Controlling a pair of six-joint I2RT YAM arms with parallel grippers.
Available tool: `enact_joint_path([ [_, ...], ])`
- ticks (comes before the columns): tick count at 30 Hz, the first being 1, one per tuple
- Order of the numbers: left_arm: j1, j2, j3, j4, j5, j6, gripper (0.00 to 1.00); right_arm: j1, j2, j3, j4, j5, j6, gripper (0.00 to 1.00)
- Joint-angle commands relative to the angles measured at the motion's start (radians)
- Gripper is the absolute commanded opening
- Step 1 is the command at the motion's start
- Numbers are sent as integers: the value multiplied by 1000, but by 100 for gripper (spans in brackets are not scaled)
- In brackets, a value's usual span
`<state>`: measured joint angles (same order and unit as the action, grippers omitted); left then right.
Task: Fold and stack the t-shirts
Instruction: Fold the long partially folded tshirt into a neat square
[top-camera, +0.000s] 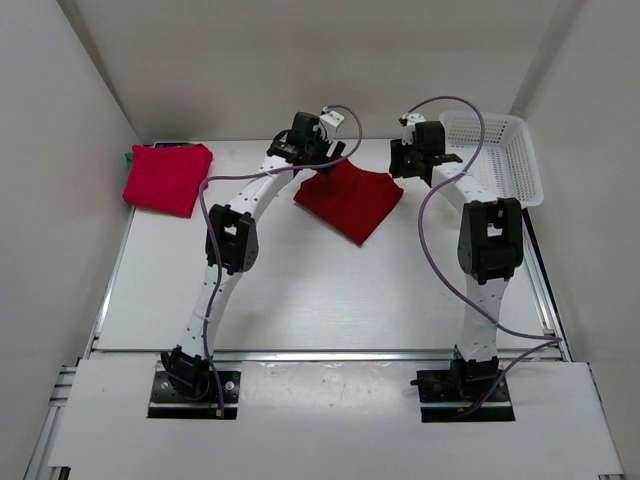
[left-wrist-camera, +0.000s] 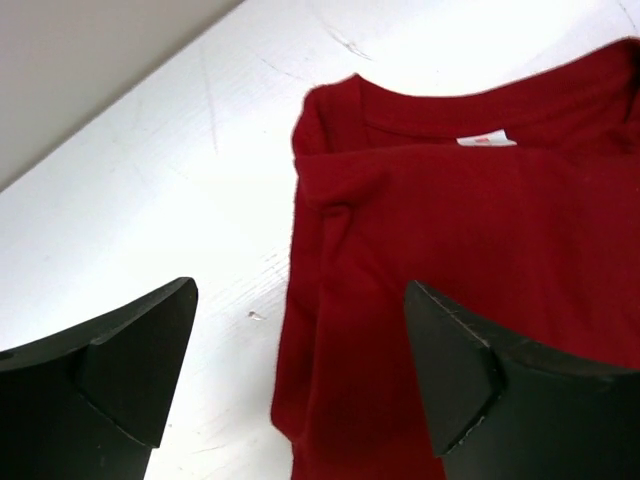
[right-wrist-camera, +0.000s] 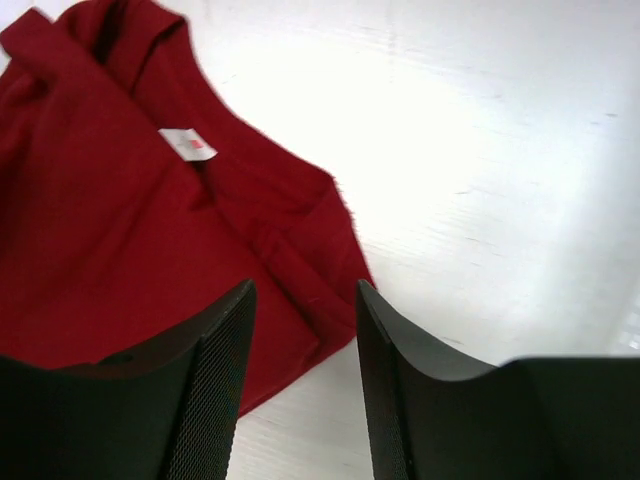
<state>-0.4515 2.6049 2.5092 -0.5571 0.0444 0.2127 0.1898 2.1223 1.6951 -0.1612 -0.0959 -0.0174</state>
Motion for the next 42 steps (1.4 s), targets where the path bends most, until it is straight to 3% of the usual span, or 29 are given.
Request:
enact_joint_path([
  [1, 22, -89, 50, -3, -25, -22, 96, 26, -53, 46, 0, 91, -12, 50],
  [6, 42, -177, -76, -119, 106, -33, 98, 69, -117, 26, -127, 188, 71, 50],
  [11, 62, -141, -109, -219, 138, -61, 99, 59, -159, -67, -182, 73, 301, 48],
  [17, 71, -126, -155, -205, 167, -59, 95, 93, -193, -202, -149, 58, 390, 48],
  [23, 66, -111, -196, -214, 182, -52, 72, 62, -177, -304, -98, -53, 511, 47],
  [31, 57, -126, -285, -245, 219, -44, 43, 31, -91, -269, -116, -148, 547, 44],
  [36, 60, -213, -446, -204, 236, -85, 39, 45, -87, -272, -136, -166, 536, 39],
  [42, 56, -460, -827, -96, 276, -183, 41, 59, -226, -434, -90, -185, 520, 39],
])
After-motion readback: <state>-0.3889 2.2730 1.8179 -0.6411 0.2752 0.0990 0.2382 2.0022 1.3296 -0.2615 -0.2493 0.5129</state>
